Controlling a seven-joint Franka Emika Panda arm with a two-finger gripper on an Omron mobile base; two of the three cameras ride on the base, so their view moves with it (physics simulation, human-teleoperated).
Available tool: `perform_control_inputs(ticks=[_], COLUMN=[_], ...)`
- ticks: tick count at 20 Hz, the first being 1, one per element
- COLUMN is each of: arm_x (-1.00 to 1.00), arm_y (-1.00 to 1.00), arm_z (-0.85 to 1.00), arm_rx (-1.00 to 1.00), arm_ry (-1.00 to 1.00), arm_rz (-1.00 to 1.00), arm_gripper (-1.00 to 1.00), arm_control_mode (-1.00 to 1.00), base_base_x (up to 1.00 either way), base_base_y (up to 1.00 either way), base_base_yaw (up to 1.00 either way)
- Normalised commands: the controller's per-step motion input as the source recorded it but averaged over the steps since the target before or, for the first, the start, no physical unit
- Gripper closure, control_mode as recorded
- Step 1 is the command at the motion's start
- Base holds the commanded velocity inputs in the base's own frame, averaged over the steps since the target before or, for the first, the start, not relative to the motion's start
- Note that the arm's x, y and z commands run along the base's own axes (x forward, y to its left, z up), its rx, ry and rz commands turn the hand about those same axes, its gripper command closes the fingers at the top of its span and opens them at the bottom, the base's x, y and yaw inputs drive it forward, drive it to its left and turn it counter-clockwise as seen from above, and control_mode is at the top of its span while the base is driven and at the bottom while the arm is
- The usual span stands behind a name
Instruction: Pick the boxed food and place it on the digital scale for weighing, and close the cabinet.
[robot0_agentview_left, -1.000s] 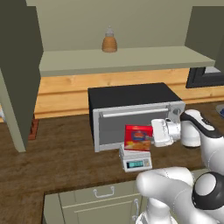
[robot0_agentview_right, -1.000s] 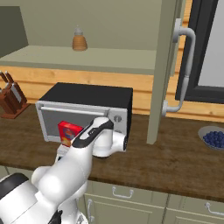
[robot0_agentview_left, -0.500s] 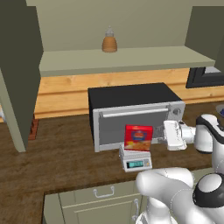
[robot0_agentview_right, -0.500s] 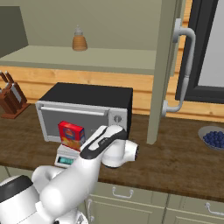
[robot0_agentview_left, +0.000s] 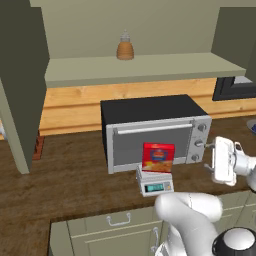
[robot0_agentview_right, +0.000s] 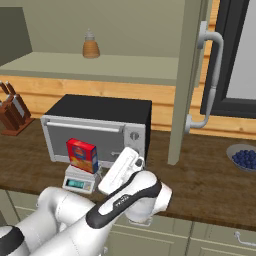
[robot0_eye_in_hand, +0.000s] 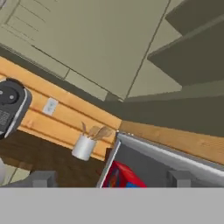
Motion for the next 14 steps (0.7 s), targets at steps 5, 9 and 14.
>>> perform_control_inputs(ticks=[5,9,14], arm_x=[-0.18,0.0,0.0], arm_y=[-0.24,-0.43,-0.58], arm_z=[0.46,0.48,0.29], arm_rx=[0.24,0.21,0.12], arm_ry=[-0.47,-0.45,-0.34], arm_rz=[-0.14,-0.08,-0.08], arm_gripper=[-1.0,-1.0,-1.0], arm_control_mode=[-1.0,-1.0,-1.0], base_base_x=[0.0,0.0,0.0], base_base_y=[0.0,0.0,0.0], base_base_yaw=[0.0,0.0,0.0])
